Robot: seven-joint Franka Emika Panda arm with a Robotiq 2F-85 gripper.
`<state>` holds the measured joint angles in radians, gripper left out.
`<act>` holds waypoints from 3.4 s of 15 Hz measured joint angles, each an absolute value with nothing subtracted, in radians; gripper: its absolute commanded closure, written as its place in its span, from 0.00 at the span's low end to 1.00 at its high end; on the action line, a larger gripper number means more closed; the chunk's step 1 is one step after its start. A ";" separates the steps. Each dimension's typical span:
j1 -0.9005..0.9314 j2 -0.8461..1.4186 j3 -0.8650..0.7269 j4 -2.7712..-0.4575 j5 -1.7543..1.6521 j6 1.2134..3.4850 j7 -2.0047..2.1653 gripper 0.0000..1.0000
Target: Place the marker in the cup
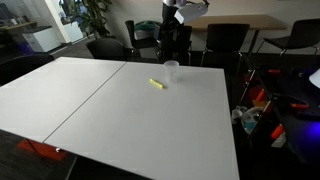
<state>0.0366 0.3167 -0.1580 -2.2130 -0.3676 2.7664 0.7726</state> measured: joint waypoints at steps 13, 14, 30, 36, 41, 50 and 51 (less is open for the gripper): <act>0.066 0.384 -0.179 -2.200 -0.325 2.772 0.771 0.00; 0.070 0.407 -0.179 -2.190 -0.309 2.774 0.771 0.00; 0.118 0.851 -0.218 -1.843 -0.056 2.851 0.708 0.00; 0.163 0.996 -0.278 -1.707 -0.046 2.849 0.709 0.00; 0.165 1.085 -0.295 -1.611 -0.032 2.837 0.709 0.00; 0.151 1.190 -0.299 -1.474 -0.006 2.782 0.709 0.00; 0.149 1.198 -0.299 -1.462 -0.006 2.774 0.709 0.00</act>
